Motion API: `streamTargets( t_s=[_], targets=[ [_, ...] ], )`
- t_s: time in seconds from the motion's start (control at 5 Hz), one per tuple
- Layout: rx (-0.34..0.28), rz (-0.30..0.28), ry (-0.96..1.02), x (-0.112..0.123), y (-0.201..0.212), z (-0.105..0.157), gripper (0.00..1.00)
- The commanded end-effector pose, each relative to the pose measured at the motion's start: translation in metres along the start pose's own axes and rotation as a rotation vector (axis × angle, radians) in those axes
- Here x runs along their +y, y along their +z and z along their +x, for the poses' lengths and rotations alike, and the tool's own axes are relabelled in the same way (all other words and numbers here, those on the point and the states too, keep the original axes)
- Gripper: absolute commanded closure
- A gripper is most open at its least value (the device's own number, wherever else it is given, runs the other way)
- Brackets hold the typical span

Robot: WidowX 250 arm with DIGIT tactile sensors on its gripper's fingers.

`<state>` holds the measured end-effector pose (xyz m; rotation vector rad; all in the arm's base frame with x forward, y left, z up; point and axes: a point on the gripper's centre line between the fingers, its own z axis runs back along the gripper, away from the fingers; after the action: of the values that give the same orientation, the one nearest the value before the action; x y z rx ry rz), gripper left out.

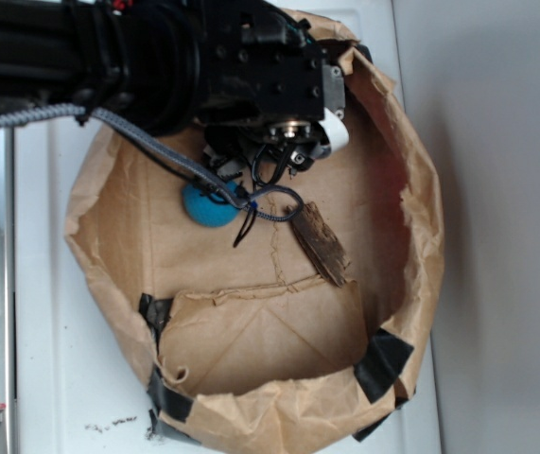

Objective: Grab the white paper.

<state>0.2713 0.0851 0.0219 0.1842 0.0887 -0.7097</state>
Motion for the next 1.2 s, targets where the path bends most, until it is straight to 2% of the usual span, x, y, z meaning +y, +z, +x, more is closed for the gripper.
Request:
streamTargets(
  t_s=[0.0,0.2,0.4,0.6,0.8,1.0],
  targets=[
    [-0.066,0.052,0.003,0.003,0.023,-0.001,1.00],
    [-0.125,0.044,-0.004,0.001,0.040,-0.007,1.00],
    [-0.188,-0.024,-0.041,0.003,0.053,-0.025,0.00],
    [-0.148,-0.037,-0.016,0.004,0.047,-0.029,0.00],
    [-0.047,0.021,0.037,0.004,0.033,-0.028,0.00],
    [0.064,0.053,0.020,0.003,0.018,-0.028,0.00]
  ],
)
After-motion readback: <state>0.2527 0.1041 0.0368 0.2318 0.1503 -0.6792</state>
